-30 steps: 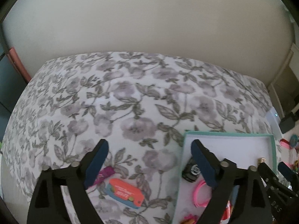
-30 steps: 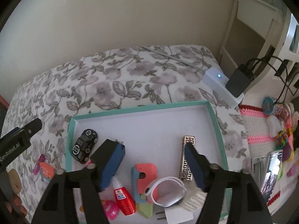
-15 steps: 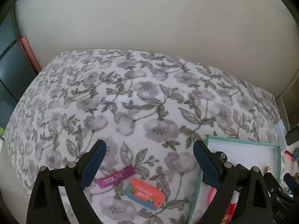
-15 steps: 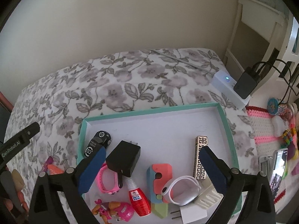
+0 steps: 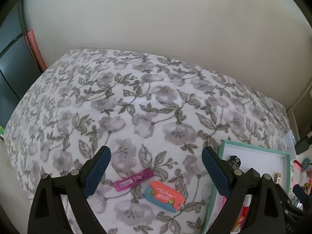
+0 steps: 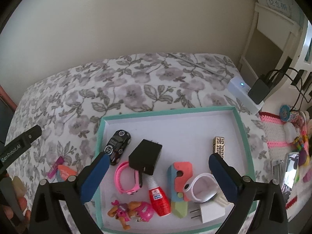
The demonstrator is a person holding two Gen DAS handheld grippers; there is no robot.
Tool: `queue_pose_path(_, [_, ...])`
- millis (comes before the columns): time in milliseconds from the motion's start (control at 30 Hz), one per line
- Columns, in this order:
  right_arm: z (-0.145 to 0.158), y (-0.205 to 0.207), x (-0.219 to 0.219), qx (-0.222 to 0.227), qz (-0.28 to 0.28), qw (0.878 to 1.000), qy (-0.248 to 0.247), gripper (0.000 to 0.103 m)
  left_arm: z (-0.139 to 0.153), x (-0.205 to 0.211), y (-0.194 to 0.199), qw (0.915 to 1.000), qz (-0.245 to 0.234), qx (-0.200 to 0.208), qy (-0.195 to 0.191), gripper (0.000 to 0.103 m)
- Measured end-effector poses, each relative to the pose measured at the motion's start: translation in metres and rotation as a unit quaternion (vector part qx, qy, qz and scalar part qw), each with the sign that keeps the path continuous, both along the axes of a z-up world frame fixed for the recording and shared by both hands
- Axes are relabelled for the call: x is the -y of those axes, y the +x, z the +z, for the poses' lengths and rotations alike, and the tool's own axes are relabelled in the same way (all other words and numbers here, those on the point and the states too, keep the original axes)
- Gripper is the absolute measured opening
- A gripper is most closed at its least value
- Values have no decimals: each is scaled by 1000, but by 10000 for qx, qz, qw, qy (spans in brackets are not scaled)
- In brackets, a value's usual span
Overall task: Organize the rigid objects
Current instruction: 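Withdraw both tools from the tray toward the pink lighter and orange card toy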
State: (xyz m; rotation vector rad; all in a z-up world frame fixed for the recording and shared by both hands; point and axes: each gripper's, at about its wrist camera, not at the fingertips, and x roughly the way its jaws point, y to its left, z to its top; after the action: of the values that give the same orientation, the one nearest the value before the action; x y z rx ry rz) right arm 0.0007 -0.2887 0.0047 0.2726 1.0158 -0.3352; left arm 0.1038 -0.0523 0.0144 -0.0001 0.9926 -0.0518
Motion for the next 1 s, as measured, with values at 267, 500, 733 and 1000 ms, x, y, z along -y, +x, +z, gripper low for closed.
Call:
queue_pose_path(267, [2, -3, -30, 25, 181, 9998, -6, 103, -6, -34, 0, 9990, 206, -199, -352, 95])
queue_pose_path(500, [-16, 17, -89, 25, 919, 9944, 529, 103, -41, -63, 10, 9965, 401, -731, -44, 95])
queue_pose_path(733, [-40, 39, -148, -211, 1596, 9847, 673, 103, -62, -94, 19, 9926, 621, -1033, -161, 95])
queue_pose_path(1000, [-62, 52, -174, -495, 1872, 9792, 615, 101, -73, -114, 25, 9890, 769, -1217, -351, 95])
